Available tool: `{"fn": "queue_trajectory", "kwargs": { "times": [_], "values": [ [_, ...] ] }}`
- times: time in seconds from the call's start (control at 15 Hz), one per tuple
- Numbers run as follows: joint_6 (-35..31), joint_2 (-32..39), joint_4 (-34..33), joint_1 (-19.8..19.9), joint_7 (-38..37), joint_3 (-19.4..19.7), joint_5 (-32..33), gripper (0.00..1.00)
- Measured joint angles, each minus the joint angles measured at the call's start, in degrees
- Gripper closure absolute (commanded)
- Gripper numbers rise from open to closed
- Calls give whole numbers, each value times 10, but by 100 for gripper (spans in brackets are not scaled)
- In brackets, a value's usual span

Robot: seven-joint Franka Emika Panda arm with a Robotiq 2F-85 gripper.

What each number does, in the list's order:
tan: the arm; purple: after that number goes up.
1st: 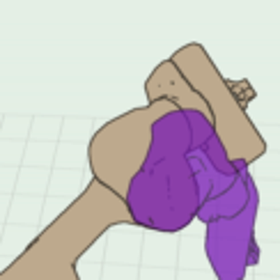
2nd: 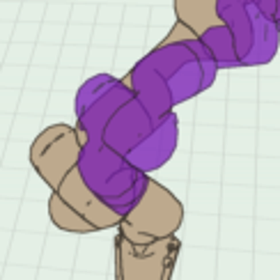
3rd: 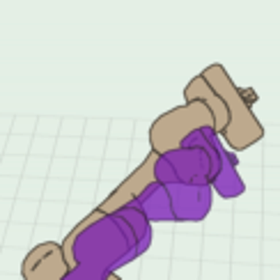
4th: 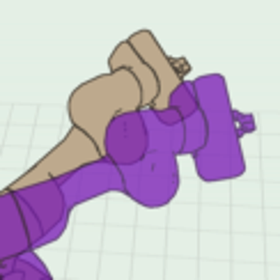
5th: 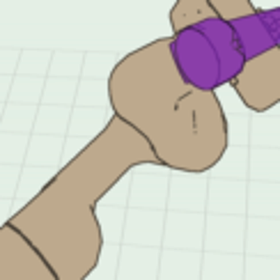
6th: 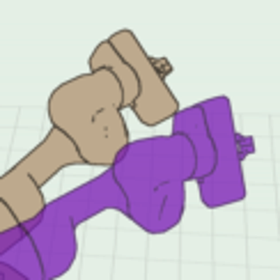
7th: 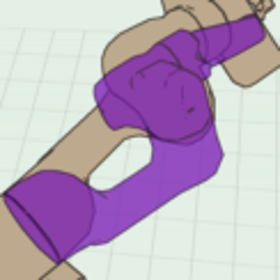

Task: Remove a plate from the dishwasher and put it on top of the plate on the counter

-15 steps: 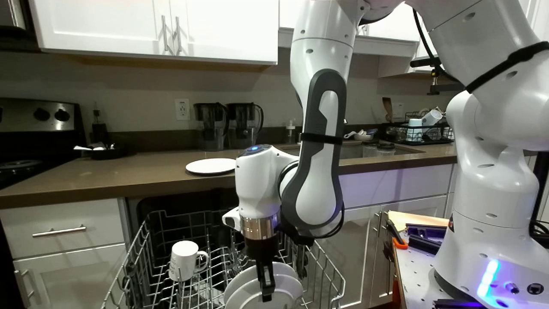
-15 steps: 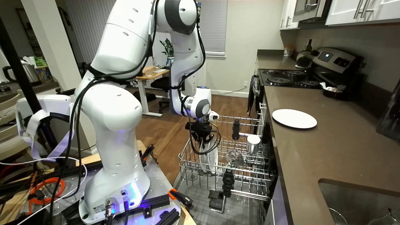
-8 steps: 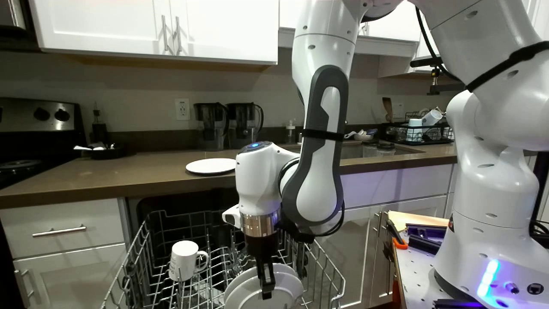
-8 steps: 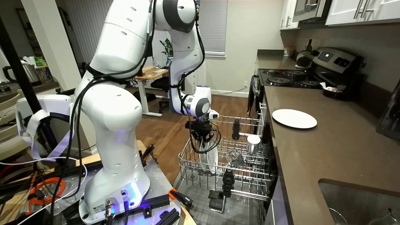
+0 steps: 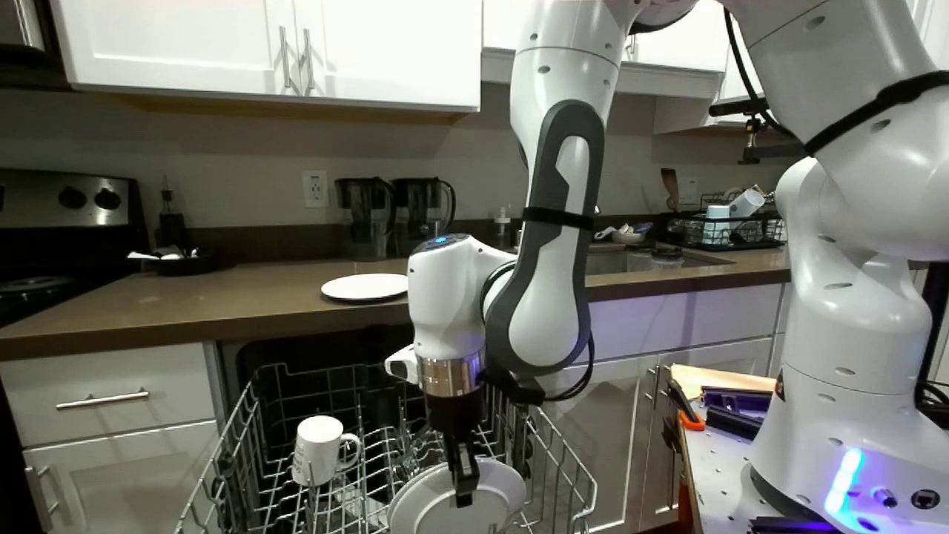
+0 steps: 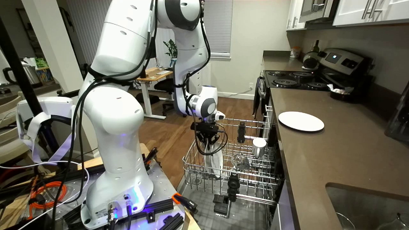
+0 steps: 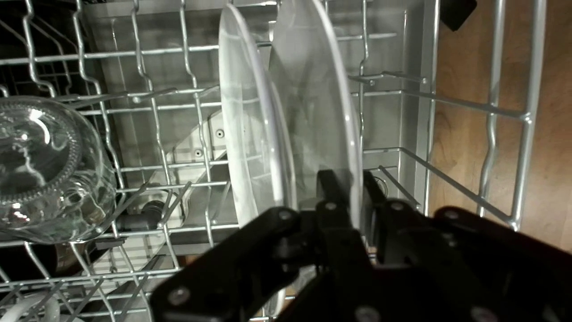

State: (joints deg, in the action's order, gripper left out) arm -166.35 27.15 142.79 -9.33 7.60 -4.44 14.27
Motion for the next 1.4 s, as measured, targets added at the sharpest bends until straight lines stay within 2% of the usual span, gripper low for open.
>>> {"fn": "queue_trajectory", "kwargs": {
  "times": [0.73, 1.13, 1.4],
  "values": [
    [69, -66, 14, 24, 19, -30, -9, 91],
    [162, -144, 22, 56, 104, -79, -104, 91],
    [216, -199, 22, 56, 146, -85, -148, 91]
  ]
}}
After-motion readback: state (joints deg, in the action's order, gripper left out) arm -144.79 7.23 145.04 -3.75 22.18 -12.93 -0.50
